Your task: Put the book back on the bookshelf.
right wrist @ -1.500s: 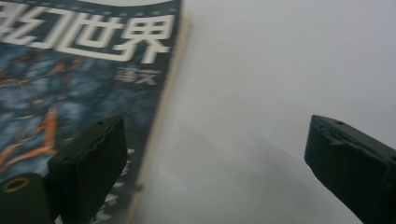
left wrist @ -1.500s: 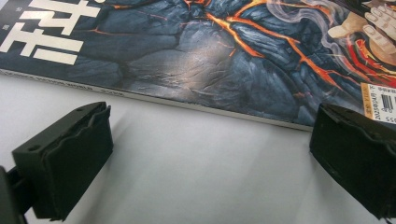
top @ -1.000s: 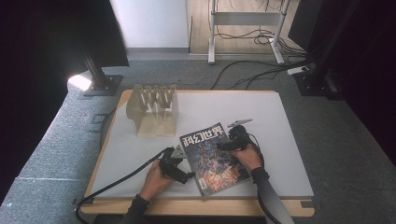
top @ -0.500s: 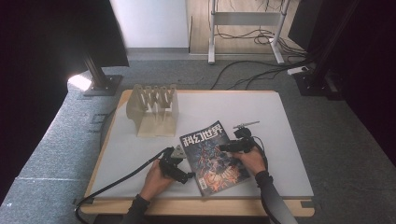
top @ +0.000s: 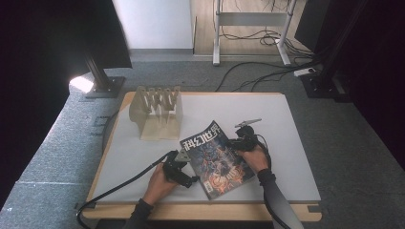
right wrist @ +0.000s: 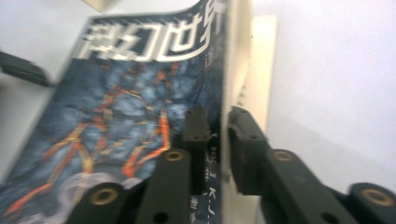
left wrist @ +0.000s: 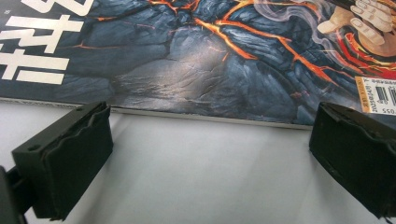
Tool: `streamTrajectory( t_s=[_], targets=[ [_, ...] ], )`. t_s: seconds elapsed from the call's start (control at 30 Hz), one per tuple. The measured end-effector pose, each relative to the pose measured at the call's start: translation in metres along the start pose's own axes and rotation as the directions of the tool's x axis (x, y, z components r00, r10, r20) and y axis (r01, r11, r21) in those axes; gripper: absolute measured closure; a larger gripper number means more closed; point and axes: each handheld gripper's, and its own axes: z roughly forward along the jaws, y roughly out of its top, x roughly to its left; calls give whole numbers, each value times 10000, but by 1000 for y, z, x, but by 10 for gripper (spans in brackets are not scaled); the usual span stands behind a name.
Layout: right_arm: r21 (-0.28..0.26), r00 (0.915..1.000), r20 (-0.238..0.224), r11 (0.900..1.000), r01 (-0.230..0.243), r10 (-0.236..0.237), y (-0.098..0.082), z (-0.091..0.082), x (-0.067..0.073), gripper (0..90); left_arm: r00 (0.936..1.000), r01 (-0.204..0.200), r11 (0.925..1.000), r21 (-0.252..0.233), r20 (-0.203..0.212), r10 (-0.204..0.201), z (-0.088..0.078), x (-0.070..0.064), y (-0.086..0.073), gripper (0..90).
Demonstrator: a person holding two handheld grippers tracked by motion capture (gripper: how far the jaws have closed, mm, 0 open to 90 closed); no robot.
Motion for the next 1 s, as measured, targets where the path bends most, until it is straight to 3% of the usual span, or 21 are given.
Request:
streamTrajectory(
  t_s=[0.2,0.43,0.5,0.8,0.9,1.0],
  targets=[
    [-58,9963,-116,9963,856,-856,13,-16,20,815,10000,5,10000,17,27,-5,0,0,0,0],
    [-411,9940,-288,9937,1042,-1055,19,-30,33,818,10000,63,10000,0,68,-63,-1,1,0,0],
    [-601,9913,-390,9906,1229,-1254,23,-38,41,819,9990,404,9991,-141,207,-401,-3,4,-1,0],
    [-939,9826,-246,9790,1809,-1839,38,-60,61,821,9949,938,9953,-223,404,-928,-9,19,-2,0],
    [-1125,9794,-116,9735,1990,-2015,43,-70,68,822,9890,1267,9913,-366,812,-1234,-9,28,2,0],
    [-1237,9774,-58,9701,2090,-2113,46,-77,71,822,9897,1200,9922,-338,830,-1168,-7,31,8,0]
  ],
)
